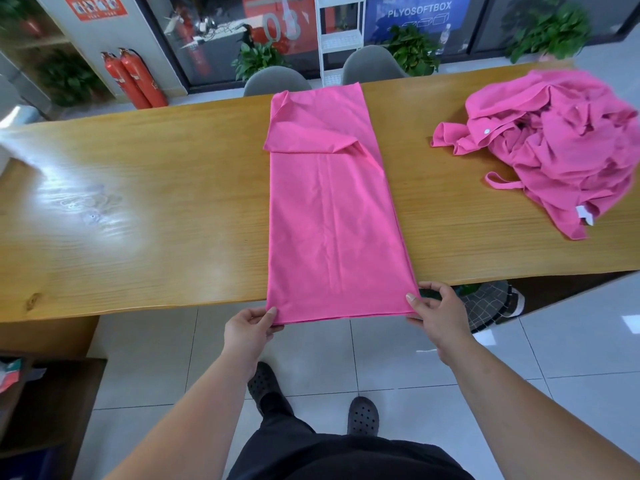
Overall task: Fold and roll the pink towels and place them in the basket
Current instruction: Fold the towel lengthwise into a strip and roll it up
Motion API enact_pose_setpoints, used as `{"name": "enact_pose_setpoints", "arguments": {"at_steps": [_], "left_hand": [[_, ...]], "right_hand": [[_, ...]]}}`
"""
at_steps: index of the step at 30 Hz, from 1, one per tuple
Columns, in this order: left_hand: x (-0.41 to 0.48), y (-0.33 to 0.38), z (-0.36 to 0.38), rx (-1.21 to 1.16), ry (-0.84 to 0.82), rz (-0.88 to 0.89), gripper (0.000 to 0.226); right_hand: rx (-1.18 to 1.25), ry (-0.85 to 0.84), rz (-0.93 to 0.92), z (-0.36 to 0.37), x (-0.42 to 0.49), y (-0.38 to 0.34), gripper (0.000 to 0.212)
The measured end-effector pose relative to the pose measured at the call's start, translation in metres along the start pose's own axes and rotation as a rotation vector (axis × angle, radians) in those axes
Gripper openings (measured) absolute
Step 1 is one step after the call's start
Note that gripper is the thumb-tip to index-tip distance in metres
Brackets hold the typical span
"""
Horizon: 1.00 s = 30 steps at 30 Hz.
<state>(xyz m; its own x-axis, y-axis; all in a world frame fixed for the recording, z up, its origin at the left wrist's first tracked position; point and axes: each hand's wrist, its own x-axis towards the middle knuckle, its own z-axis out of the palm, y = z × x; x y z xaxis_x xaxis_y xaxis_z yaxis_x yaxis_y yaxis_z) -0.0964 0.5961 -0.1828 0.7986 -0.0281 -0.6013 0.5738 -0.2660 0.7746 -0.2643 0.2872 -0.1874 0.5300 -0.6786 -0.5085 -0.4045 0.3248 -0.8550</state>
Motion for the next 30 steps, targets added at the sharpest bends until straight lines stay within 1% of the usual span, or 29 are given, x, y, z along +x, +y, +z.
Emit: {"name": "enact_pose_setpoints", "arguments": {"at_steps": [2, 5, 6, 8, 9, 11, 13, 14, 15, 16, 18, 19, 20, 21, 23, 24, 26, 28, 30], "left_hand": [[-0.003, 0.0, 0.002, 0.022, 0.002, 0.029, 0.027], [-0.006, -0.001, -0.001, 0.186, -0.038, 0.132, 0.035], [-0.006, -0.001, -0.003, 0.275, -0.071, 0.179, 0.041], [-0.006, 0.001, -0.007, 0.434, -0.143, 0.261, 0.053], [-0.005, 0.003, -0.008, 0.481, -0.167, 0.286, 0.054], [-0.004, 0.01, -0.012, 0.498, -0.214, 0.282, 0.052], [-0.004, 0.024, -0.014, 0.409, -0.287, 0.224, 0.047], [-0.003, 0.037, -0.014, 0.335, -0.33, 0.204, 0.042], [-0.004, 0.053, -0.013, 0.248, -0.366, 0.203, 0.034], [-0.007, 0.072, -0.012, 0.134, -0.393, 0.217, 0.026], [-0.017, 0.113, -0.008, -0.149, -0.415, 0.293, 0.018], [-0.021, 0.129, -0.008, -0.267, -0.404, 0.345, 0.017], [-0.025, 0.139, -0.009, -0.338, -0.384, 0.392, 0.017], [-0.024, 0.14, -0.009, -0.351, -0.347, 0.424, 0.017], [-0.019, 0.116, -0.008, -0.216, -0.233, 0.399, 0.017], [-0.016, 0.095, -0.006, -0.114, -0.182, 0.348, 0.019], [-0.016, 0.047, -0.002, 0.037, -0.136, 0.222, 0.022], [-0.02, 0.009, -0.001, 0.112, -0.113, 0.133, 0.024], [-0.025, -0.014, -0.004, 0.146, -0.103, 0.069, 0.025]], "right_hand": [[-0.074, -0.02, -0.069, -0.002, -0.002, 0.0, 0.03], [-0.202, -0.089, -0.163, -0.007, -0.005, -0.001, 0.041], [-0.245, -0.11, -0.174, -0.009, -0.006, -0.003, 0.042], [-0.346, -0.113, -0.185, -0.012, -0.009, -0.006, 0.037], [-0.4, -0.105, -0.187, -0.014, -0.009, -0.007, 0.034], [-0.459, -0.11, -0.135, -0.016, -0.008, -0.012, 0.034], [-0.469, -0.142, -0.054, -0.013, -0.005, -0.027, 0.037], [-0.419, -0.15, -0.028, -0.009, -0.002, -0.041, 0.038], [-0.311, -0.139, -0.022, -0.004, 0.0, -0.059, 0.039], [-0.148, -0.111, -0.041, 0.0, 0.0, -0.081, 0.039], [0.166, -0.064, -0.167, 0.004, -0.007, -0.13, 0.037], [0.266, -0.063, -0.25, 0.005, -0.013, -0.151, 0.036], [0.309, -0.071, -0.318, 0.005, -0.018, -0.163, 0.036], [0.296, -0.08, -0.354, 0.005, -0.02, -0.165, 0.037], [0.108, -0.051, -0.307, 0.007, -0.018, -0.139, 0.04], [-0.02, -0.019, -0.249, 0.007, -0.015, -0.115, 0.042], [-0.224, 0.011, -0.116, 0.003, -0.01, -0.063, 0.044], [-0.311, -0.008, -0.009, -0.005, -0.011, -0.026, 0.042], [-0.362, -0.048, 0.029, -0.012, -0.015, -0.003, 0.039]]}}
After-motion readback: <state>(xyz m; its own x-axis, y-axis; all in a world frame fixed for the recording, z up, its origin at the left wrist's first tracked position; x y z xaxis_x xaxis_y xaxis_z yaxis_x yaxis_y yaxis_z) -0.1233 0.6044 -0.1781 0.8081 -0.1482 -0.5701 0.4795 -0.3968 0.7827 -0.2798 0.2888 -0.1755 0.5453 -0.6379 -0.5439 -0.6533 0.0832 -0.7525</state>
